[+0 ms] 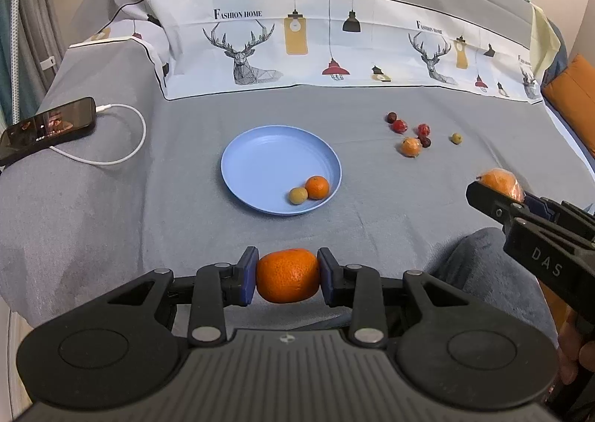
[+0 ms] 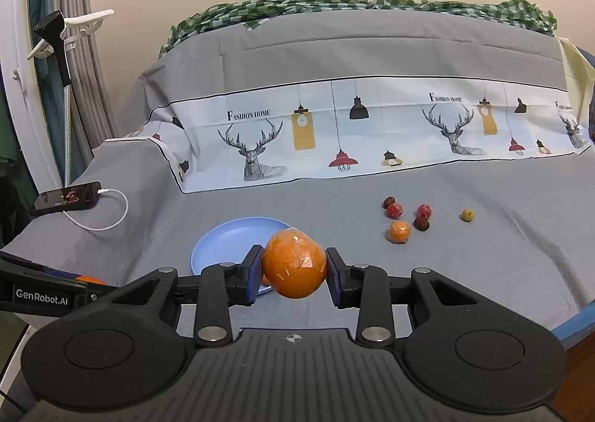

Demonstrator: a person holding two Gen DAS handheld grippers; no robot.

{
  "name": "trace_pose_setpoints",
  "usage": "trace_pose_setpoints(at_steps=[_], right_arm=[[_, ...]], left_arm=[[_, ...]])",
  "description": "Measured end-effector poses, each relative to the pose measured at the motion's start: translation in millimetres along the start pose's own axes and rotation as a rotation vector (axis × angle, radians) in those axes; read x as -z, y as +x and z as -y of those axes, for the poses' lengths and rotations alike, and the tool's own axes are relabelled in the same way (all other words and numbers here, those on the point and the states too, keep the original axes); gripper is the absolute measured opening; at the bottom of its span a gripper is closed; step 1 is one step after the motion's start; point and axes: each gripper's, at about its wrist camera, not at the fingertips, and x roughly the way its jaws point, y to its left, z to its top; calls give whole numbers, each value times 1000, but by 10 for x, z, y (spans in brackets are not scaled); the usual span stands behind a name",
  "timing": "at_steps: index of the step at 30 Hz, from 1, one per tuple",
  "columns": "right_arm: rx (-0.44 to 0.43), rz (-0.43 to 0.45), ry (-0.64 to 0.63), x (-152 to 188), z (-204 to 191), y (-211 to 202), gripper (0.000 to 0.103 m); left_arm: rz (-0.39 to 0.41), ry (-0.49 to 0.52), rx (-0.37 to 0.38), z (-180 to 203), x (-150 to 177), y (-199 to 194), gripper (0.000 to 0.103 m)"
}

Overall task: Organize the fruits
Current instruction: 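Carry both held mandarins toward the blue plate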

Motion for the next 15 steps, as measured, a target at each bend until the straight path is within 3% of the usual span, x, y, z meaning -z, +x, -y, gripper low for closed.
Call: trace_pose_setpoints(at_steps=[15], right_arm=[[-15,-59,-20,28,-41,229,37]], left_arm=[[-21,-24,-7,-104,-167,164,38]])
